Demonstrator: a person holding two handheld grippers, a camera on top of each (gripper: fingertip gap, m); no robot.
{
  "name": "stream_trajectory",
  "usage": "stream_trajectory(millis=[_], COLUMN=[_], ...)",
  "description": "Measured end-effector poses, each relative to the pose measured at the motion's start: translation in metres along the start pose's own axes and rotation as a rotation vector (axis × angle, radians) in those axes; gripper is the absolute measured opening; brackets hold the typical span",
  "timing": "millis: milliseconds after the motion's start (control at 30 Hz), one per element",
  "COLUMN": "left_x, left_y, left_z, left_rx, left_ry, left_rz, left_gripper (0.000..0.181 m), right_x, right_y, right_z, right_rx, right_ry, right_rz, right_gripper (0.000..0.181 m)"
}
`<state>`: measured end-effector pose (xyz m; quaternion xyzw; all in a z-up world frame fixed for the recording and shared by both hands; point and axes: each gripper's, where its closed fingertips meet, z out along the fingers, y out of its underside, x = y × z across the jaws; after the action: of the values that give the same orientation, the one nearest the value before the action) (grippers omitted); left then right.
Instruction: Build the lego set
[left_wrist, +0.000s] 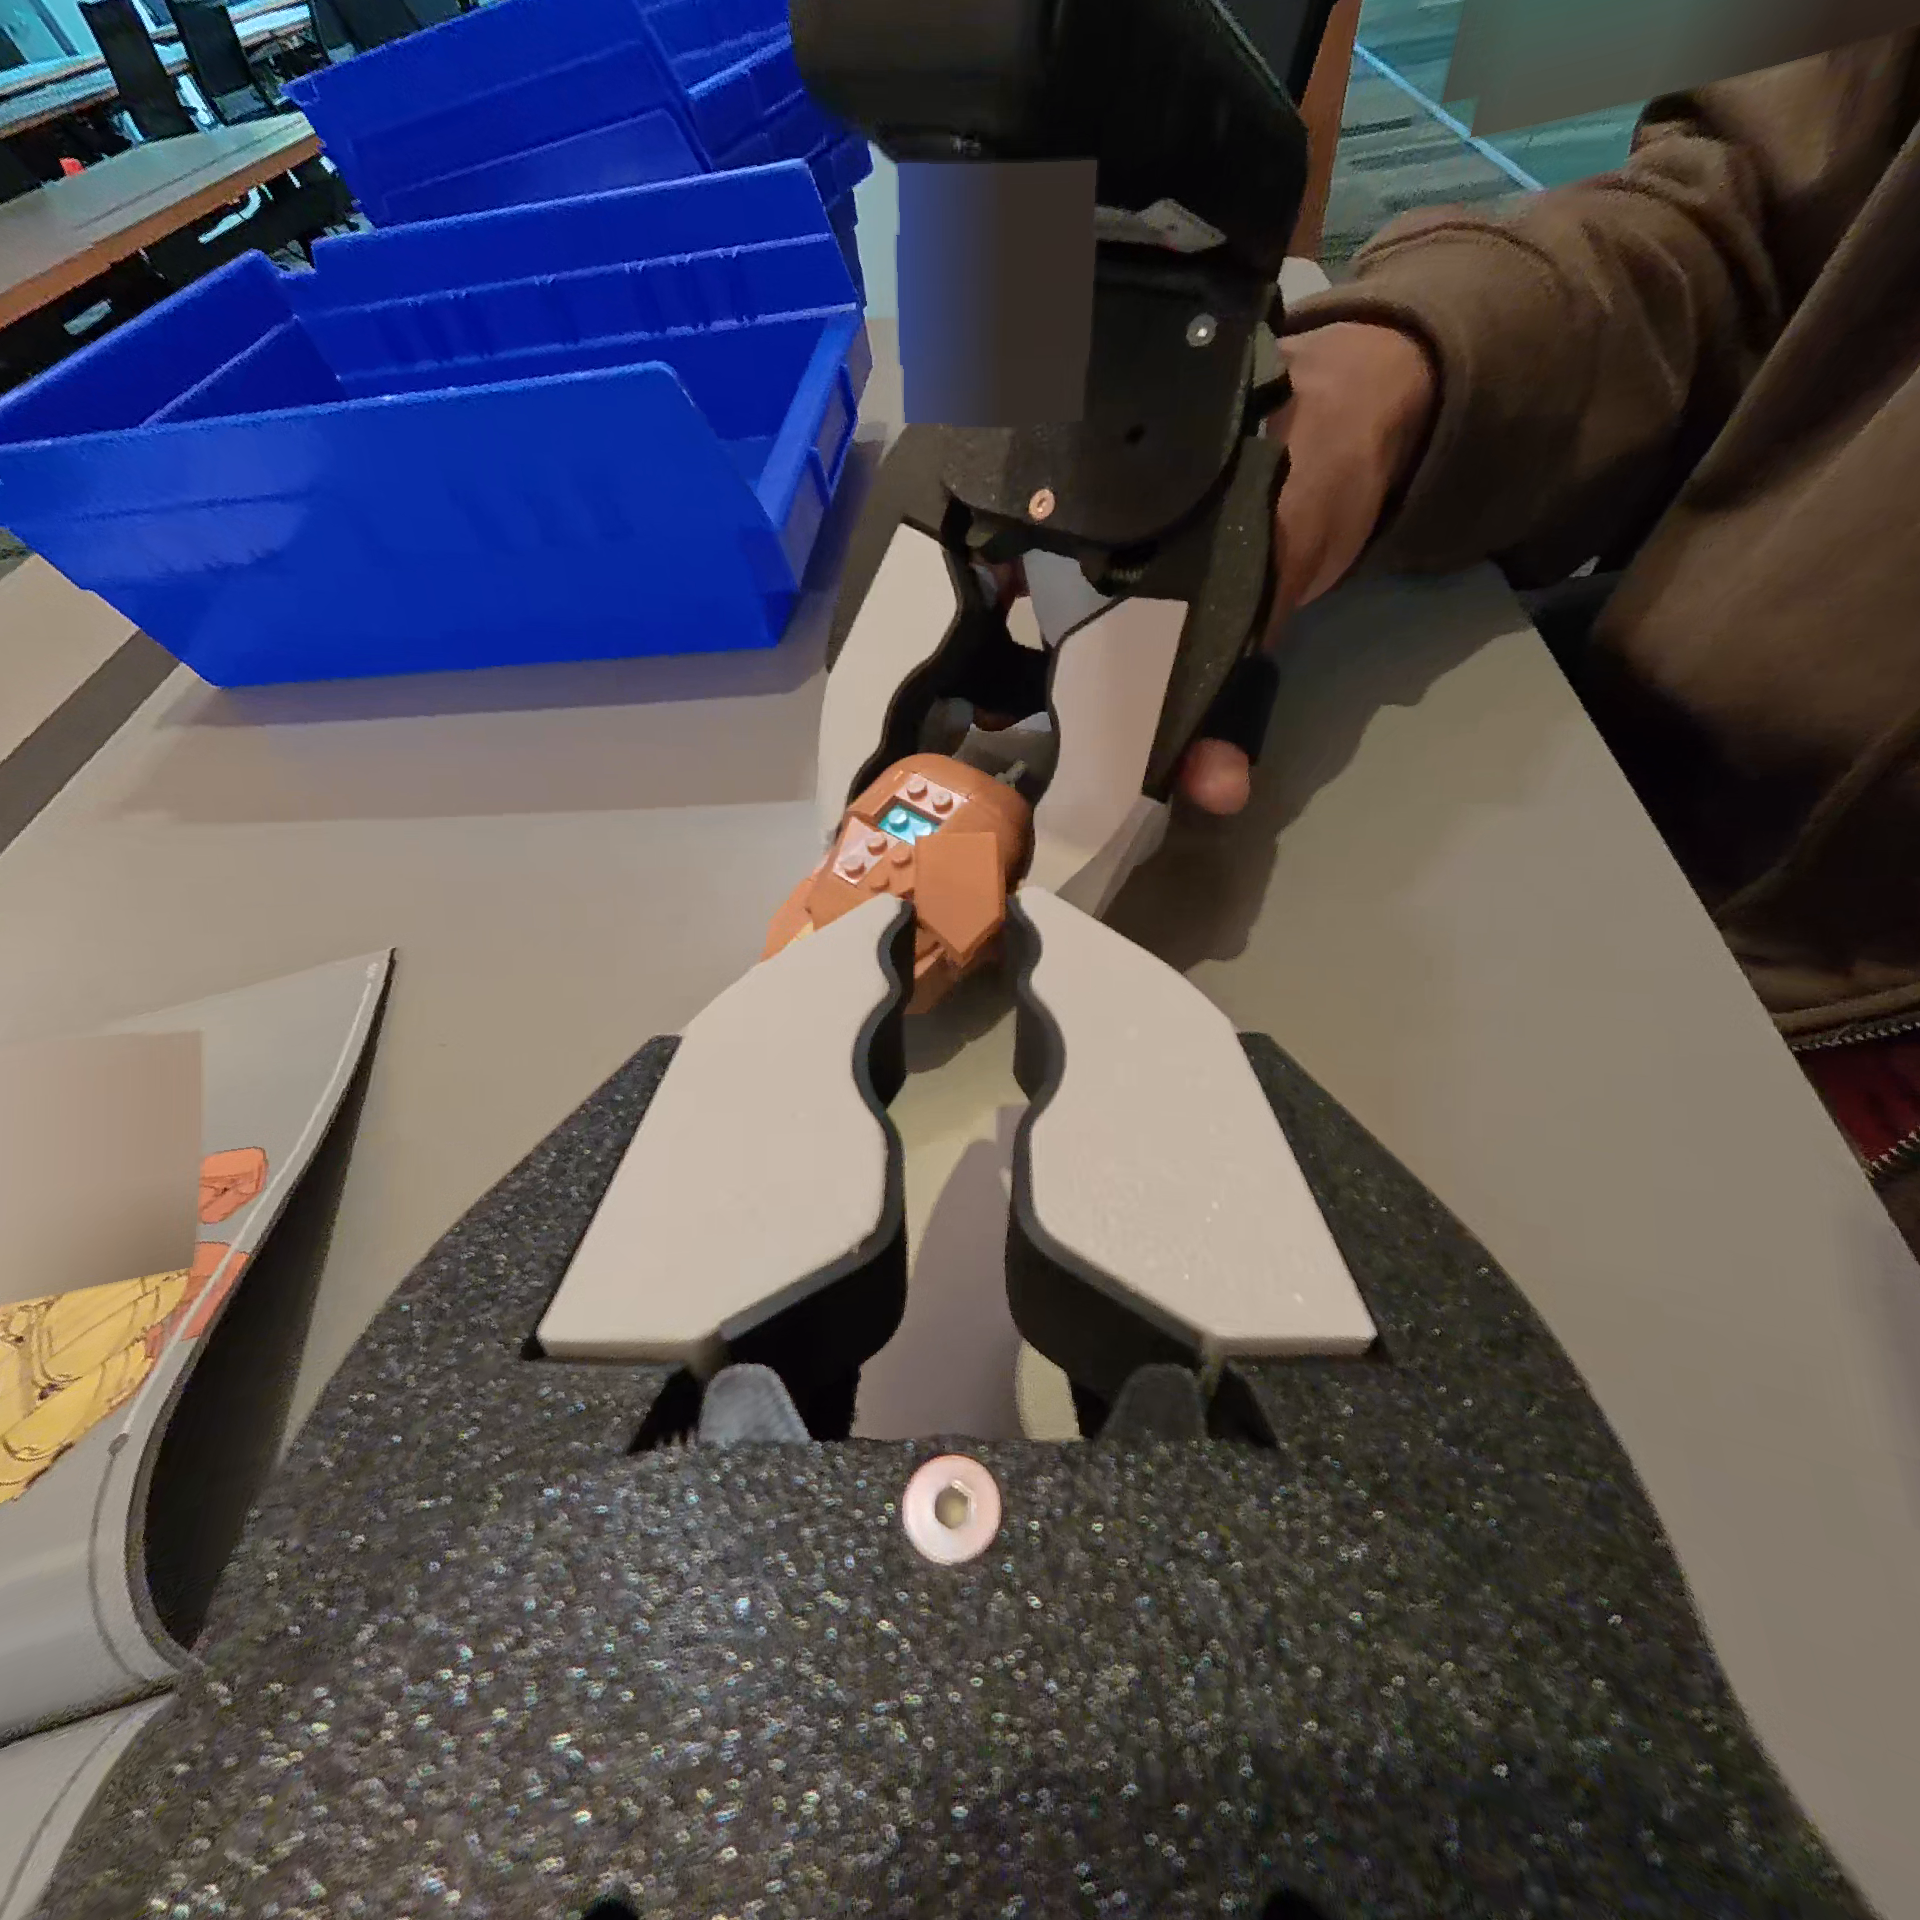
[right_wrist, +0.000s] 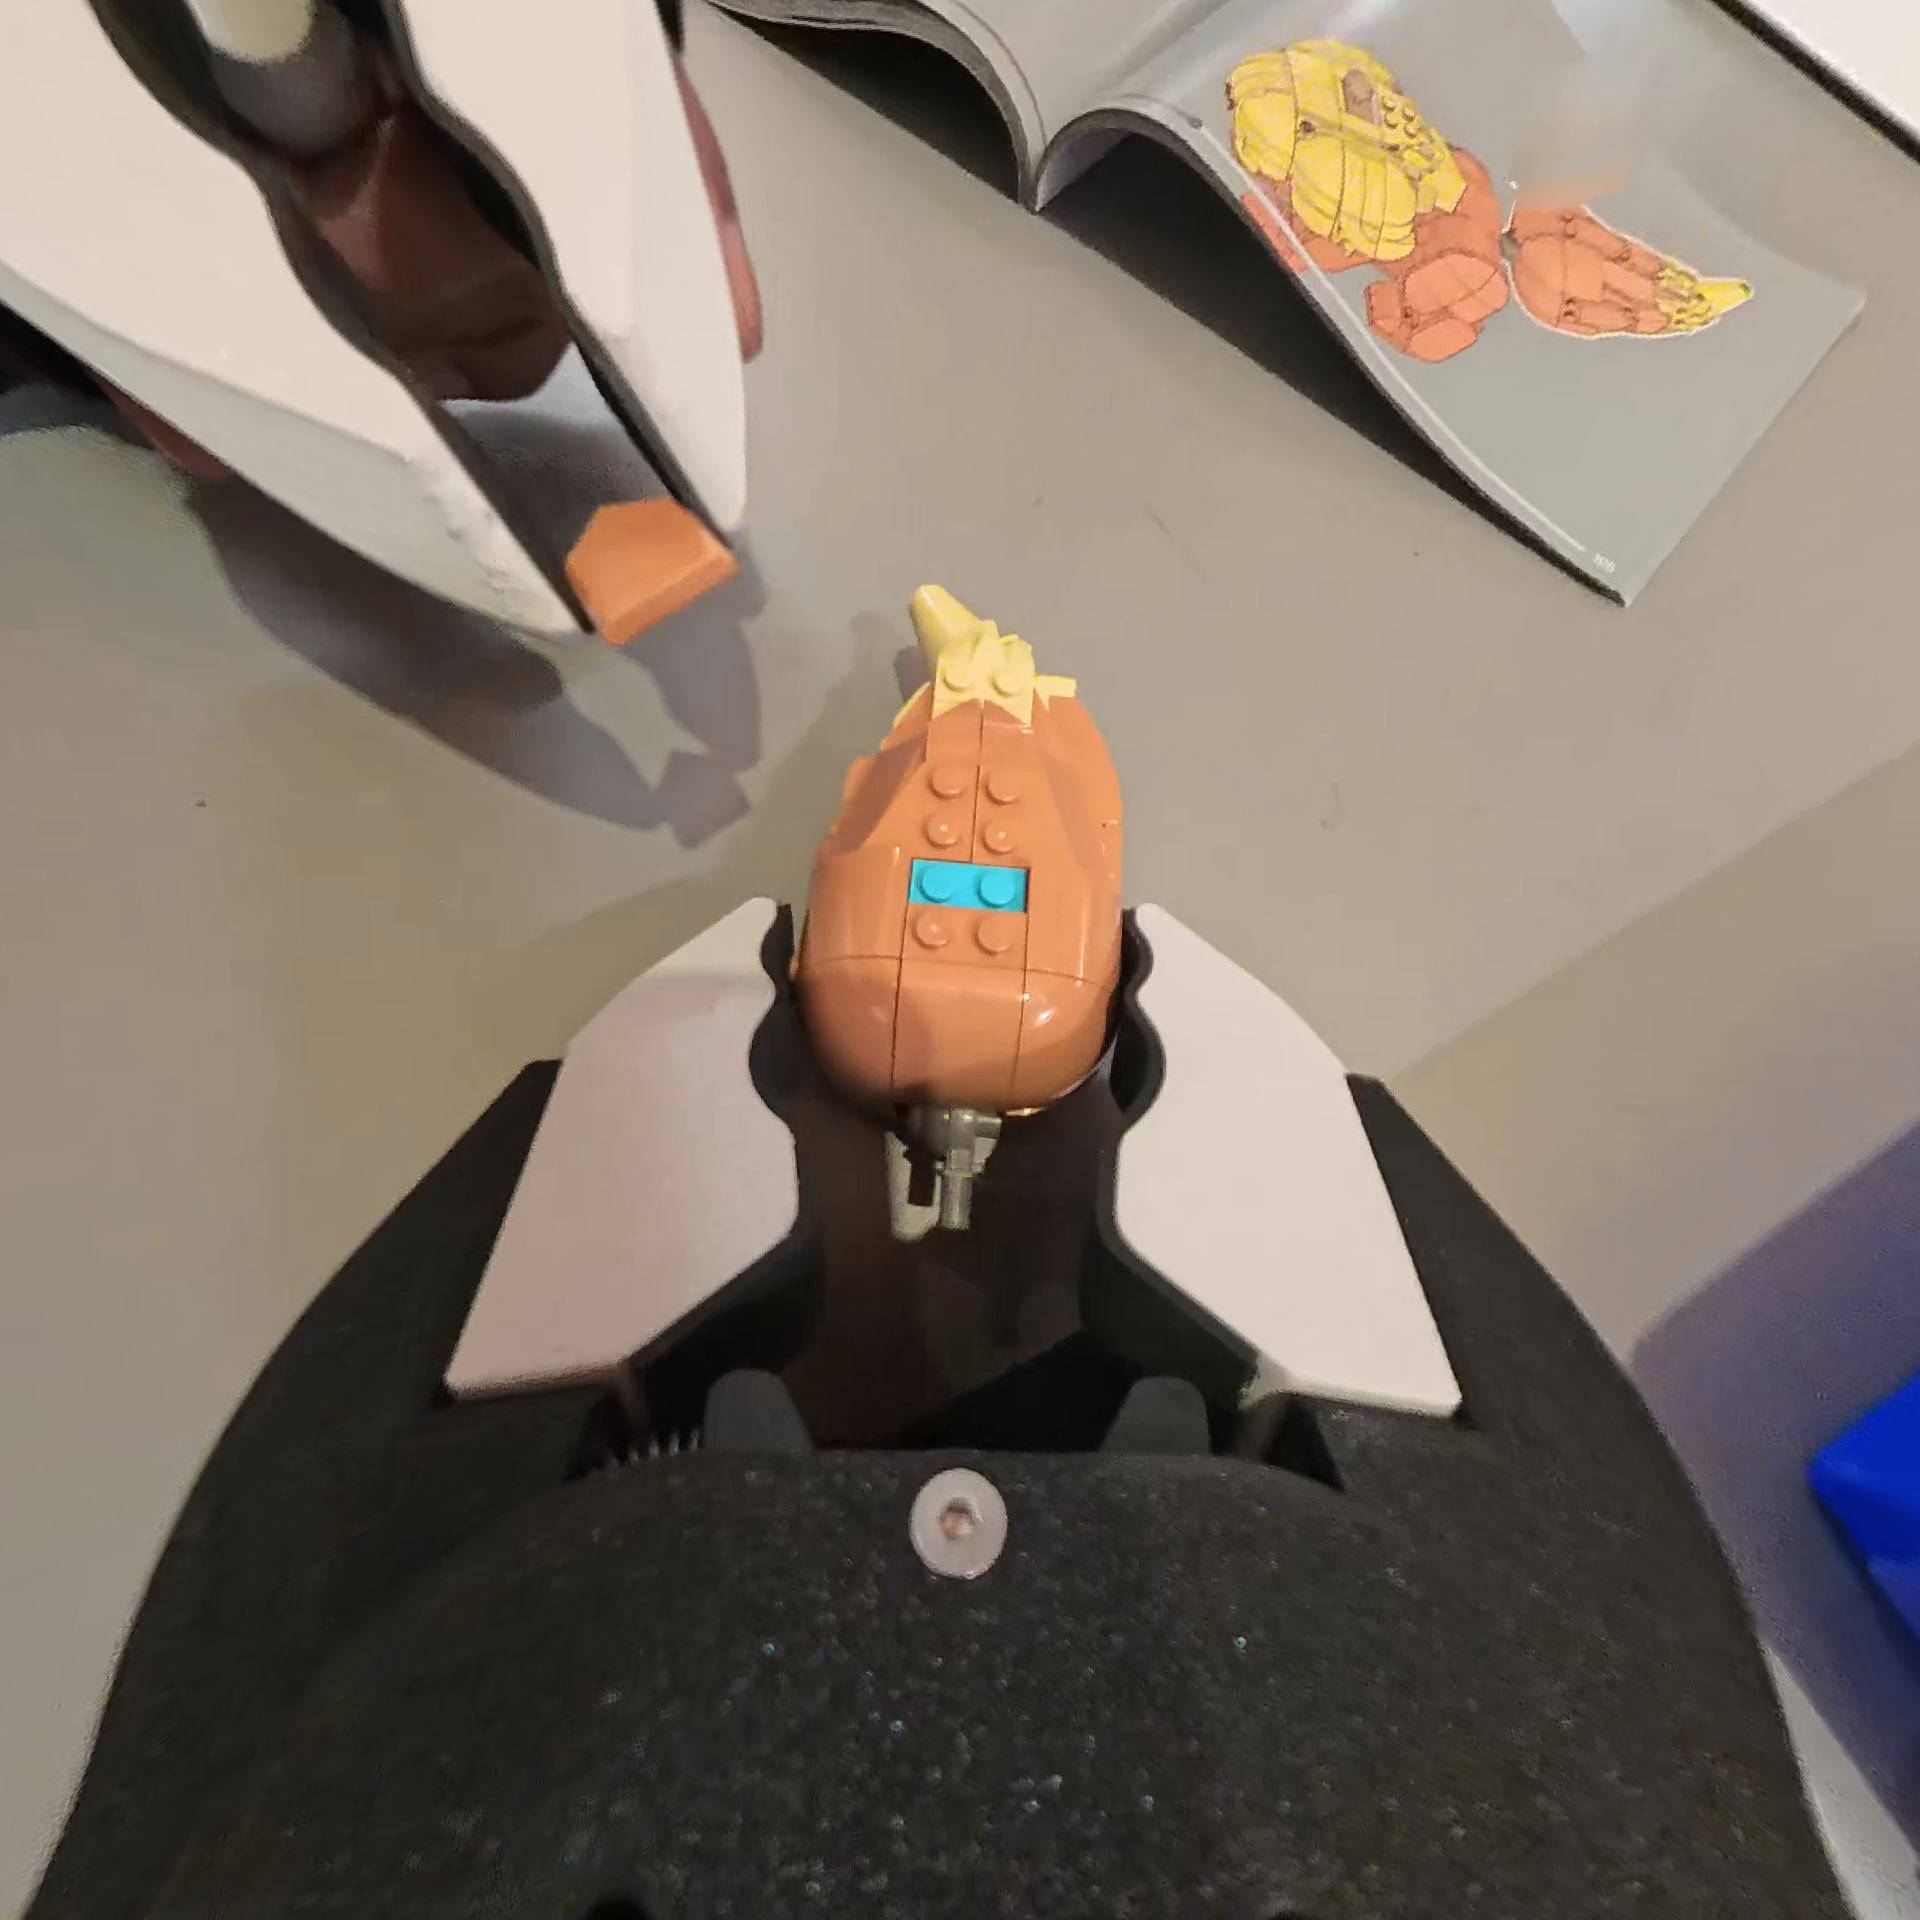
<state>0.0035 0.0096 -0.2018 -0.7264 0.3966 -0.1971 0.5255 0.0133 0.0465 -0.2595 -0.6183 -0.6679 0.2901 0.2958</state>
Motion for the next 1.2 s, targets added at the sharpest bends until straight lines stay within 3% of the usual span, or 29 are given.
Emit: stream_trajectory(millis=[33, 333, 633, 933, 1200], left_x=[0.000, -0.003, -0.025, -0.045, -0.039], left_y=[0.001, -0.001, -0.022, -0.033, -0.035], left_z=[0.000, -0.006, -0.024, -0.024, -0.007], left_rx=[0.001, 0.047, 0.063, -0.080, -0.262], left_ry=[0.003, 0.012, -0.027, -0.015, 0.079], left_rz=[-0.002, -0.030, -0.013, 0.058, 0.141], left_gripper=[0.016, 0.016, 0.016, 0.016, 0.016], right_x=[0.000, 0.002, 0.007, 0.006, 0.004], right_y=[0.000, -0.007, -0.041, -0.060, -0.060], right_z=[0.000, 0.004, 0.002, -0.003, -0.013], right_rx=[0.001, 0.035, 0.237, 0.370, 0.426], right_ry=[-0.009, -0.060, -0.176, -0.198, -0.208], right_rz=[-0.007, -0.157, -0.175, -0.244, -0.269], right_gripper=[0.059, 0.058, 0.058, 0.058, 0.058])
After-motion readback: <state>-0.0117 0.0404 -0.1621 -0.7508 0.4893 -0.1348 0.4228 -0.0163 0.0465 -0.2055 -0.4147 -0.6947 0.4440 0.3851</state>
